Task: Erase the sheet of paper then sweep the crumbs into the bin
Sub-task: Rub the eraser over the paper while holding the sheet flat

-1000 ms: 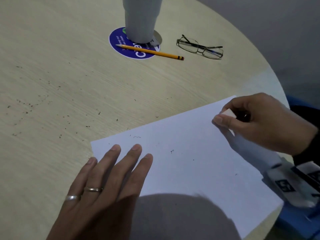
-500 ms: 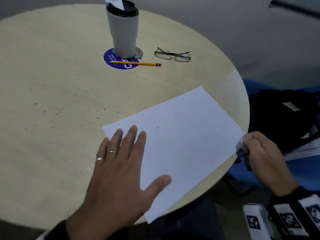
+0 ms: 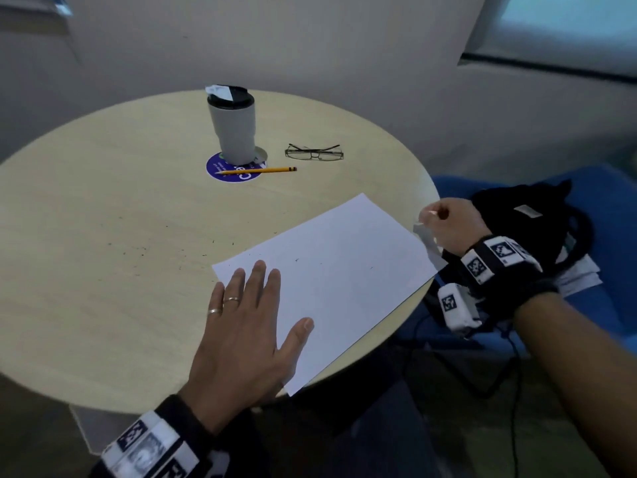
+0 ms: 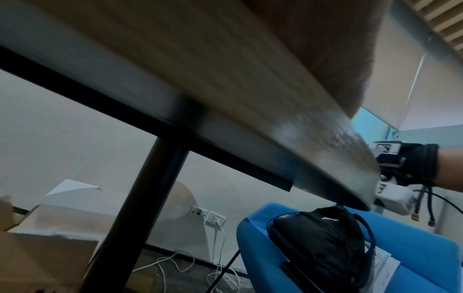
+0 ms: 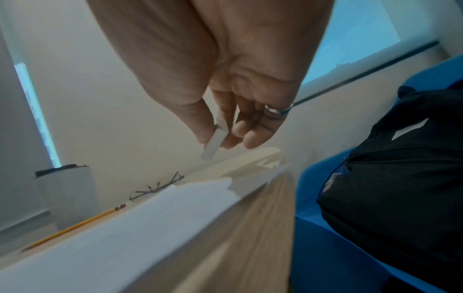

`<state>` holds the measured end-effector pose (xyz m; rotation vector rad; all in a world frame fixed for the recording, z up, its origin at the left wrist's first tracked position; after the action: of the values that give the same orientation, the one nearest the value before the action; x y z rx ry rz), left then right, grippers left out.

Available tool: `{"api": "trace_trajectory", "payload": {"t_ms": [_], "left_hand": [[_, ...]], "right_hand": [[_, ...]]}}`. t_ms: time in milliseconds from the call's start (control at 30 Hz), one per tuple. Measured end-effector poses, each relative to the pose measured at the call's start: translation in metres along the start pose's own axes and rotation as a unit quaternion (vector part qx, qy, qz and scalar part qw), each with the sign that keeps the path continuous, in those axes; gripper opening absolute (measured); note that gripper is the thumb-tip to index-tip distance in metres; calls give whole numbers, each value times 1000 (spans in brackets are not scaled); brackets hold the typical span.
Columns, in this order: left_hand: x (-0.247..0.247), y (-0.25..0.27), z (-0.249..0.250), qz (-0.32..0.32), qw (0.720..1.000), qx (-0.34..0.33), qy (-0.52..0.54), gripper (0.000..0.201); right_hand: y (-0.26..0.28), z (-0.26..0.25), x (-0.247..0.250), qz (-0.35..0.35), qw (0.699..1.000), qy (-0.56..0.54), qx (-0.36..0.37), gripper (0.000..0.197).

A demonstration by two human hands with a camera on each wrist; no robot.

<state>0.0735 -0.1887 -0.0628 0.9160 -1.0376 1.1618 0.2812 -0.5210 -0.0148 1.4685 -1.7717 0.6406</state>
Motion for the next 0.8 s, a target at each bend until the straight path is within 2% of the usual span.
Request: {"api": "trace_trajectory", "payload": {"t_ms": [167, 433, 567, 667, 733, 800], "left_hand": [[1, 1, 1, 6, 1000, -4, -3, 87], [0, 0, 0, 12, 1000, -6, -4, 88], [-1, 1, 0, 8, 1000, -6, -11, 89], [0, 0, 1, 11, 1000, -7, -13, 88], [0, -1, 2, 11, 1000, -10, -16, 88], [0, -1, 1, 14, 1000, -12, -17, 87]], "right_hand": [[-24, -12, -6, 30, 1000, 7, -3, 16], [-25, -1, -2, 16, 997, 67, -20, 31], [3, 24, 4, 39, 996, 46, -66, 59], [38, 54, -11, 1, 993, 48, -106, 84], [51, 68, -21, -21, 992, -8, -123, 80], [51, 68, -20, -23, 994, -13, -105, 58]]}}
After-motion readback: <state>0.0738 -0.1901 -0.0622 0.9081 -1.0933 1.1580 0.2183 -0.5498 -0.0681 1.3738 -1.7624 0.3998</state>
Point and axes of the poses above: each hand's wrist, its own y-axis away from the middle knuckle, its own x-axis out of the back of the hand, z = x × y, the point moved 9 cm from there along -y, towards the middle knuckle, and after that the axes turned 8 degrees about -x, right-handed, at the moved point
